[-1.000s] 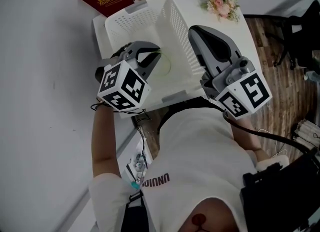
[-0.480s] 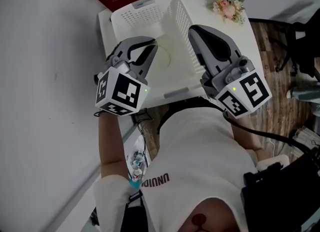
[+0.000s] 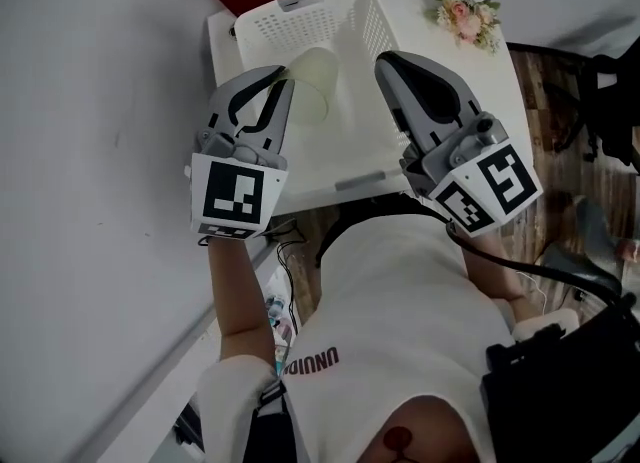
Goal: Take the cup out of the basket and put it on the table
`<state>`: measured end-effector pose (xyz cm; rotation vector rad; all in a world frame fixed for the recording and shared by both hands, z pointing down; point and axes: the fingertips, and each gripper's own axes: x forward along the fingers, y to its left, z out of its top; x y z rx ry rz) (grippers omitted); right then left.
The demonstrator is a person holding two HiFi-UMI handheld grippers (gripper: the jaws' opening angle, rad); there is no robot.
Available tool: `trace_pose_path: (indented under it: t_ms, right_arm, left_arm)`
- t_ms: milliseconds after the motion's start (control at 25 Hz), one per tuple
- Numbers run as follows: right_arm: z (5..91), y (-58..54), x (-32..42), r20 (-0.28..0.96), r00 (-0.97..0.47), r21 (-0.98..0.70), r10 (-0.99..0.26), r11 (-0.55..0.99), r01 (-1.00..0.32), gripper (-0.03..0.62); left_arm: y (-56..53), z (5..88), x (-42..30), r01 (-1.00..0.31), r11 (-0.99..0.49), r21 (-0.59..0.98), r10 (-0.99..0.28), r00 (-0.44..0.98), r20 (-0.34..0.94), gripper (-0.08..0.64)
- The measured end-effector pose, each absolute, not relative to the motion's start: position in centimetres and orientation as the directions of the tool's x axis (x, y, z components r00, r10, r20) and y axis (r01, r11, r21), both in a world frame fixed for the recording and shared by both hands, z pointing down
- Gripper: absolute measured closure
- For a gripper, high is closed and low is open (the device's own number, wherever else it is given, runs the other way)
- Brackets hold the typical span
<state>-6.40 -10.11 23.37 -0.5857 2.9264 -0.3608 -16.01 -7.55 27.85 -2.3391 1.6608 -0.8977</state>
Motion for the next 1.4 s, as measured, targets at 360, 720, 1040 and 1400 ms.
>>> trace_pose_path:
  t_ms: [360, 720, 1040, 1400]
  right_arm:
    - [23.7, -9.4, -7.5, -0.076, -0.926, -0.266, -0.369, 0.903, -0.338, 0.572]
    - [23.9, -9.0, -8.3, -0.074, -0.930, -0.275, -0.361, 0.903, -0.329, 0.572]
    - [24.1, -8.5, -9.2, -0.078, -0.938, -0.280, -0.338, 0.910, -0.305, 0.572]
    - [24.1, -8.4, -10.4, -0.073, -0.946, -0.283, -0.316, 0.916, -0.284, 0.572]
  left_arm:
    - [-6.3, 25.5, -19.5, -0.889, -0.171, -0.426, -0.969, 0.072, 0.238, 0.534]
    - [-3.9, 23.8, -22.9, -0.939, 0.025, -0.343, -0.988, -0.074, 0.133, 0.534]
    - [-1.4, 23.7, -25.9, -0.946, 0.170, -0.276, -0.972, -0.206, 0.109, 0.534]
    - [1.4, 24.7, -29.4, -0.933, 0.294, -0.205, -0.936, -0.325, 0.136, 0.534]
